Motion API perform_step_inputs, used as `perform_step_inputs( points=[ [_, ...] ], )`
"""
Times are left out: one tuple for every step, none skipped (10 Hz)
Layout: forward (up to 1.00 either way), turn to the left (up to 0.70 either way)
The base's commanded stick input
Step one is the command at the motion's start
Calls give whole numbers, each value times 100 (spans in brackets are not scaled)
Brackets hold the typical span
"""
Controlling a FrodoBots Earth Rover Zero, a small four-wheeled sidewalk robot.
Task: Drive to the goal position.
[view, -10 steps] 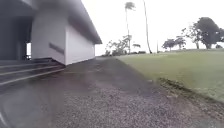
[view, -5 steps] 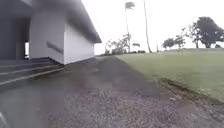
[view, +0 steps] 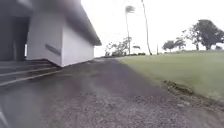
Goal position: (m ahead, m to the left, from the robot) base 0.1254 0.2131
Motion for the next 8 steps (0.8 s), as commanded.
perform_step_inputs(
  points=[
    [70,0],
    [70,0],
    [70,0],
    [70,0],
    [70,0],
    [70,0],
    [70,0],
    [70,0]
  ],
)
